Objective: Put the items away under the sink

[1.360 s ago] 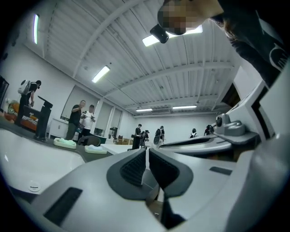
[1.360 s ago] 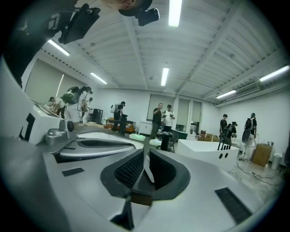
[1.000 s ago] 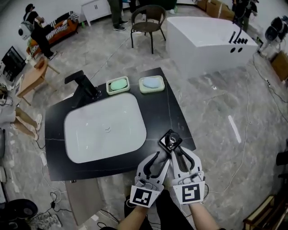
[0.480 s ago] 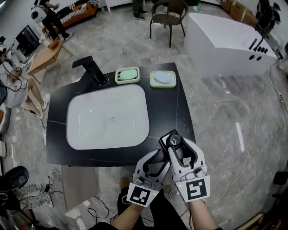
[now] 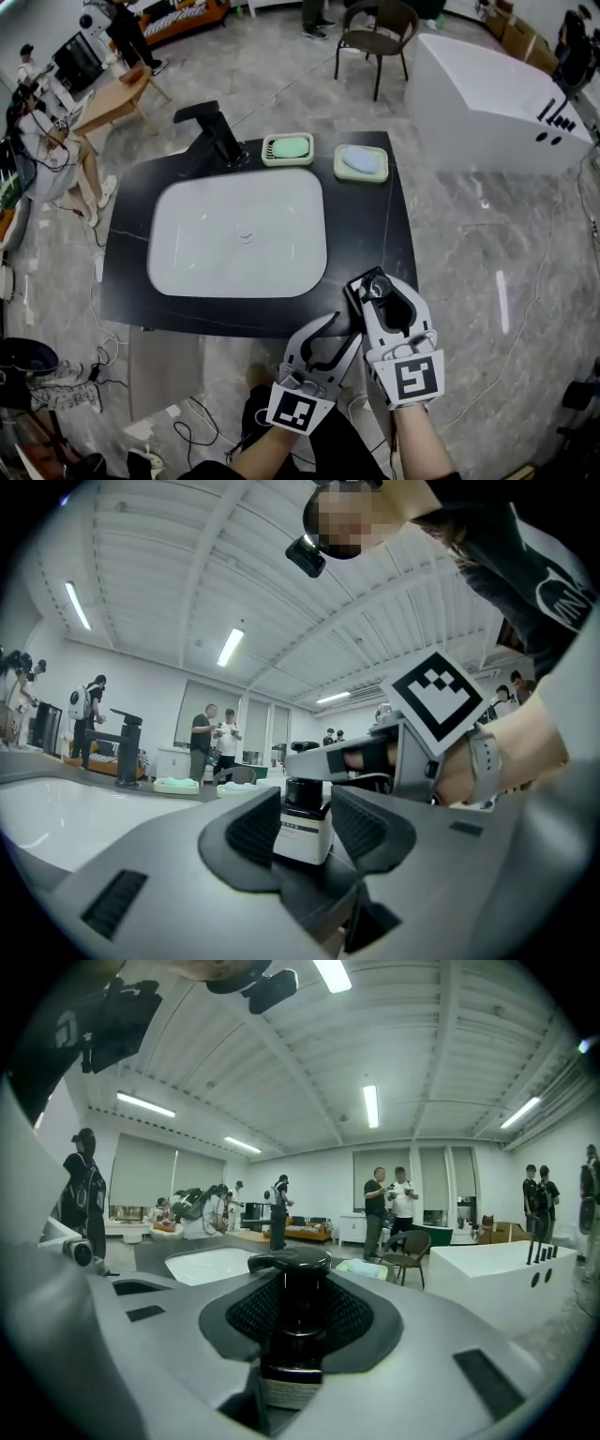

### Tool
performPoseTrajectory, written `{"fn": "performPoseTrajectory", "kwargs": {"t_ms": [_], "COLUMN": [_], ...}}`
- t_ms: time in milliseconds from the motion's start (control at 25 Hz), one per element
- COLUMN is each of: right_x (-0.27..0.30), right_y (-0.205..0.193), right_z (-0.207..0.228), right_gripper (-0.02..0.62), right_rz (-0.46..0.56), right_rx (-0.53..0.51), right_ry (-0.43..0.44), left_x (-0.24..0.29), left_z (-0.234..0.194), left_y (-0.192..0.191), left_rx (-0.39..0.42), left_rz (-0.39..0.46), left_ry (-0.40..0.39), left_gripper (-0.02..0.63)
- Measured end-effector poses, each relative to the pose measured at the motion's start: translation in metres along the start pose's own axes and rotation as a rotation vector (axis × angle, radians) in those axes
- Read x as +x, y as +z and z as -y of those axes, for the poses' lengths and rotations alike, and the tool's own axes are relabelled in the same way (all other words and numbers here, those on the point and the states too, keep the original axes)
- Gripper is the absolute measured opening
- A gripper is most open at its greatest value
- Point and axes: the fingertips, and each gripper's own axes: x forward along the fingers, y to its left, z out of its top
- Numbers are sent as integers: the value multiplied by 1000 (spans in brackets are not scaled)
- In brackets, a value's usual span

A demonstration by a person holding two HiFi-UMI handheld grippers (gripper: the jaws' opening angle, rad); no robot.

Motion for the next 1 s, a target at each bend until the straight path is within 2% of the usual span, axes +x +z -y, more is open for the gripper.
{"fn": "performPoseTrajectory", "kwargs": {"t_ms": [120,240,480,640,800,1000], "right_x": [-2,-5,-12,-19,-24,-38], "right_y": [0,8,22,23,28,22], "right_z": [-7,-16,-52,-85,-130,-176], "right_gripper": [114,110,107,107,107,107], "right_rz": [5,50,103,101,125,126], "right_rx": [-26,-9,33,17,11,26], "right_ry": [10,11,64,128,211,211], "left_x": [-10,-20,-44,-64,-91,-132], "left_z": [-6,-12,-21,-22,-30,-29], "left_y": [-1,-4,-13,-18,-24,-37], "left_rx": [23,20,-19,0,-17,-40], "left_rz": [4,8,26,17,31,44], "left_ry": [20,32,45,32,39,-14], "left_gripper": [167,167,197,237,264,279]}}
